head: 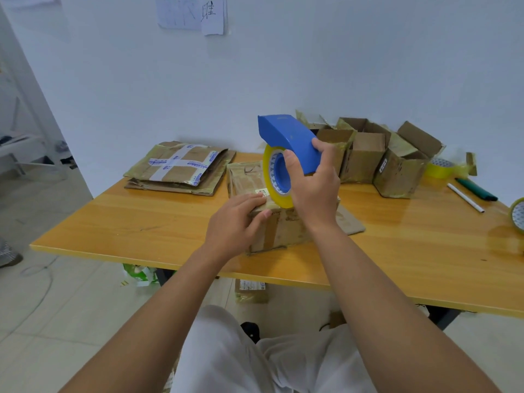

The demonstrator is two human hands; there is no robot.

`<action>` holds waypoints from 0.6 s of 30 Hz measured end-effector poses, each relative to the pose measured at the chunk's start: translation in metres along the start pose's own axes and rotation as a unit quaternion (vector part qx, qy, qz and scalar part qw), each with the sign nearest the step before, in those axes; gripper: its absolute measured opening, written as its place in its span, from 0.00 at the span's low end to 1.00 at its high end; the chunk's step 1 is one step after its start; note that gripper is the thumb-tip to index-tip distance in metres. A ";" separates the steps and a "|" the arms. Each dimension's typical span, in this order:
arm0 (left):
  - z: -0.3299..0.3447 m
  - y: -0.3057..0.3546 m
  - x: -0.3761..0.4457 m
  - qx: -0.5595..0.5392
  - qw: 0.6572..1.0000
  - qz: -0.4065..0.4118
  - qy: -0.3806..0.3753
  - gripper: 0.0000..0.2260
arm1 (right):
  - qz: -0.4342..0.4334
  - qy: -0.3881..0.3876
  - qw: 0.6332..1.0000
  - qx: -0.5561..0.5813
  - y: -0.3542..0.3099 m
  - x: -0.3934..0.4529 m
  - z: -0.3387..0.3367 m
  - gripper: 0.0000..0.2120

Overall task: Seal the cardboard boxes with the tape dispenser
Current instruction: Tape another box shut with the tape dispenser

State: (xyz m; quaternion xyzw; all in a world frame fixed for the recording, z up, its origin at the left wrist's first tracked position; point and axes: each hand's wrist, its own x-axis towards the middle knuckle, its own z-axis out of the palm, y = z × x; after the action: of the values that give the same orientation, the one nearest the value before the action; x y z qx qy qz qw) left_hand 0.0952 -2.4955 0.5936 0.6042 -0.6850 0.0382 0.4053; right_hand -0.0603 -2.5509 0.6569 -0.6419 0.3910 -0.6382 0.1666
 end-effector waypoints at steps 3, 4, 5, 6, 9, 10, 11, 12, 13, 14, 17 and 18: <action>0.004 -0.006 -0.013 -0.082 0.996 -0.010 0.034 0.18 | -0.002 0.003 1.000 0.003 0.000 -0.002 -0.001 0.25; 0.005 -0.006 -0.014 -0.090 0.995 -0.012 0.045 0.17 | -0.004 0.004 1.000 0.002 0.000 -0.002 -0.001 0.25; 0.006 -0.006 -0.014 -0.092 0.994 -0.012 0.050 0.16 | -0.003 0.006 1.000 0.001 0.001 -0.002 -0.001 0.25; 0.006 -0.006 -0.013 -0.091 0.995 -0.012 0.048 0.16 | 0.001 0.006 1.000 0.002 0.001 -0.002 -0.001 0.25; -0.001 -0.010 -0.012 -0.090 0.996 -0.005 0.005 0.17 | 0.003 0.004 1.000 0.000 0.001 -0.001 -0.001 0.25; -0.003 -0.010 -0.013 -0.089 0.996 -0.001 -0.007 0.17 | 0.000 0.003 1.000 -0.001 0.001 0.000 -0.001 0.25; -0.003 -0.010 -0.015 -0.084 0.996 0.001 -0.007 0.17 | -0.001 0.003 1.000 -0.002 0.001 0.000 -0.002 0.25; -0.002 -0.008 -0.016 -0.077 0.997 0.003 0.003 0.17 | -0.002 0.003 1.000 -0.002 0.001 0.000 -0.002 0.25; -0.001 -0.006 -0.017 -0.070 0.997 0.004 0.018 0.16 | -0.002 0.004 1.000 -0.003 0.000 -0.001 -0.002 0.25; 0.001 -0.004 -0.017 -0.066 0.997 0.005 0.030 0.16 | -0.001 0.006 1.000 -0.004 0.001 -0.001 -0.002 0.25; 0.001 -0.005 -0.018 -0.089 0.996 -0.006 0.015 0.17 | -0.003 0.005 1.000 -0.007 0.000 0.000 -0.002 0.24; 0.000 -0.007 -0.018 -0.098 0.995 -0.007 0.005 0.18 | -0.004 0.003 1.000 -0.008 0.000 0.000 -0.002 0.24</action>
State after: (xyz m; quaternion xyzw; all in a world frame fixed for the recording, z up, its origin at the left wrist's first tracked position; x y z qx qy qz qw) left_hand 0.1002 -2.4825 0.5800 0.5666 -0.6790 -0.0292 0.4659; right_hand -0.0619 -2.5506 0.6570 -0.6427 0.3942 -0.6377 0.1577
